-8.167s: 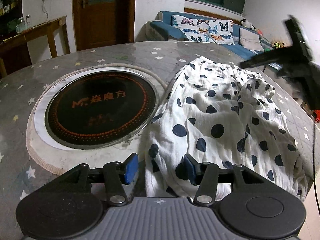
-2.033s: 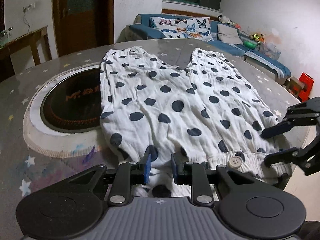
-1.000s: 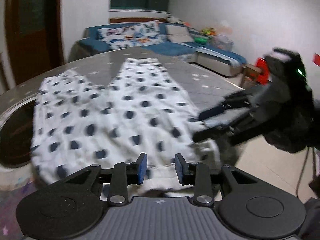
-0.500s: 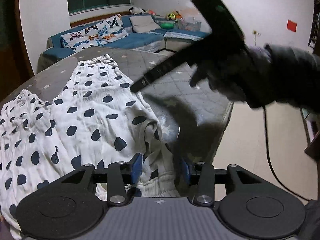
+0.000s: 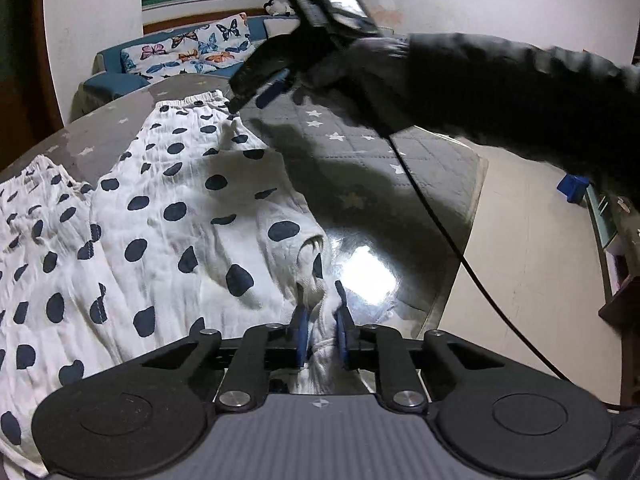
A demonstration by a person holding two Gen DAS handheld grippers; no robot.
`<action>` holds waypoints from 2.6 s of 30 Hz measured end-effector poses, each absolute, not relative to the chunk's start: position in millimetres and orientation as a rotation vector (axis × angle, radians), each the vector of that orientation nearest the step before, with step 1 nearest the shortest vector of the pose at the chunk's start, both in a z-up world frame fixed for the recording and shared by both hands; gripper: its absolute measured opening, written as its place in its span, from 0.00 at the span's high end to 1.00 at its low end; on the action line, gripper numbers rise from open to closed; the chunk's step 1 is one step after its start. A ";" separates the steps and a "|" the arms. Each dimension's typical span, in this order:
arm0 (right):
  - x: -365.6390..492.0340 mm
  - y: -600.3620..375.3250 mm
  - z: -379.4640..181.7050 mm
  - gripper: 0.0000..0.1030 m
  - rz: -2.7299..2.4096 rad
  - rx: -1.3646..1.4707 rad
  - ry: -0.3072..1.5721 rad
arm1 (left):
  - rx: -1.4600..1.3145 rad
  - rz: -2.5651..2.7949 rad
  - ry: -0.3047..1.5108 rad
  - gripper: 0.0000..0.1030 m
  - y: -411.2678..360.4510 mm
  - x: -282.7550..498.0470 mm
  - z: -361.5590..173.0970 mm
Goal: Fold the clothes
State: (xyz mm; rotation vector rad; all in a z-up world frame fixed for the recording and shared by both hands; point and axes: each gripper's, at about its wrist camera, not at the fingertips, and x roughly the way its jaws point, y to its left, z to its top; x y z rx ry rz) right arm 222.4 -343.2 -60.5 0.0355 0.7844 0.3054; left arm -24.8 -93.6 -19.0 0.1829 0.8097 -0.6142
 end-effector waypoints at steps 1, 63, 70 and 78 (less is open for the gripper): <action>230.0 -342.1 -61.8 0.62 0.298 0.039 0.784 | 0.177 -0.615 0.811 0.85 -92.6 -24.0 -18.5; 307.9 49.2 -32.3 0.93 0.570 -0.119 0.746 | -0.461 -0.149 0.664 0.90 136.9 -92.1 17.2; 288.5 30.9 -12.9 0.85 0.645 -0.168 0.741 | -0.463 -0.125 0.683 0.88 138.5 -98.3 12.7; 256.2 -36.7 -3.5 0.78 0.701 -0.274 0.777 | -0.424 -0.080 0.639 0.80 141.4 -112.0 24.0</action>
